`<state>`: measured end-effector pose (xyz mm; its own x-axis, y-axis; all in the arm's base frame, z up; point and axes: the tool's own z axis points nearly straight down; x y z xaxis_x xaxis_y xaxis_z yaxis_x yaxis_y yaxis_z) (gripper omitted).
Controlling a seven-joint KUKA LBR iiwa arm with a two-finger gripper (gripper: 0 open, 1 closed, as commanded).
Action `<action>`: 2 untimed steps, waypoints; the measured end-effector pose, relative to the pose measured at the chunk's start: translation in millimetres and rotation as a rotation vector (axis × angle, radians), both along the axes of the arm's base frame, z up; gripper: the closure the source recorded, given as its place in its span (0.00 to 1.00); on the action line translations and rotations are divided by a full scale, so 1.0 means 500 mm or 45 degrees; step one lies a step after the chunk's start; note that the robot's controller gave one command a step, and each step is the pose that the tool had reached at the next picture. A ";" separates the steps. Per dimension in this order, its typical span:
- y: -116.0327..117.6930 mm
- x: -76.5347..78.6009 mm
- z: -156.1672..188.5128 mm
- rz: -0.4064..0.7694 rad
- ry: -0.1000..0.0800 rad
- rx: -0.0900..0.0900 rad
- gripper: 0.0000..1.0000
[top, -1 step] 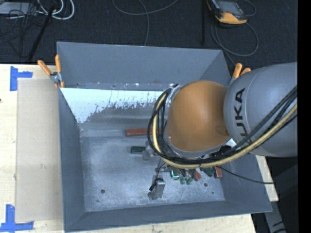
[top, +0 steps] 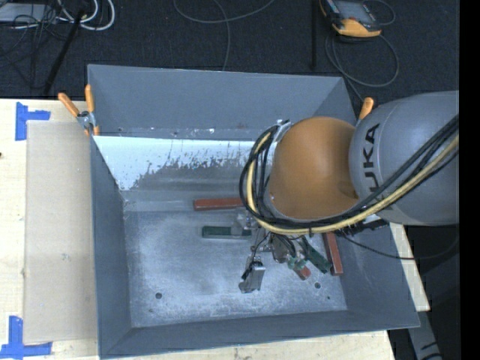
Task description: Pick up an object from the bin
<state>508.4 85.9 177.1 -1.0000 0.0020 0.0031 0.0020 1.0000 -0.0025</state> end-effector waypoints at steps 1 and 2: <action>0.038 0.136 -0.215 -0.147 -0.002 0.003 0.00; 0.037 0.136 -0.207 -0.152 -0.003 0.004 1.00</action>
Offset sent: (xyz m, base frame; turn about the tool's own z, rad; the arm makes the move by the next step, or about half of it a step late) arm 0.0680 0.0187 -0.1025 0.1167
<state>576.3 104.3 73.7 -0.9927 0.1207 0.0006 0.1207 0.9927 0.0007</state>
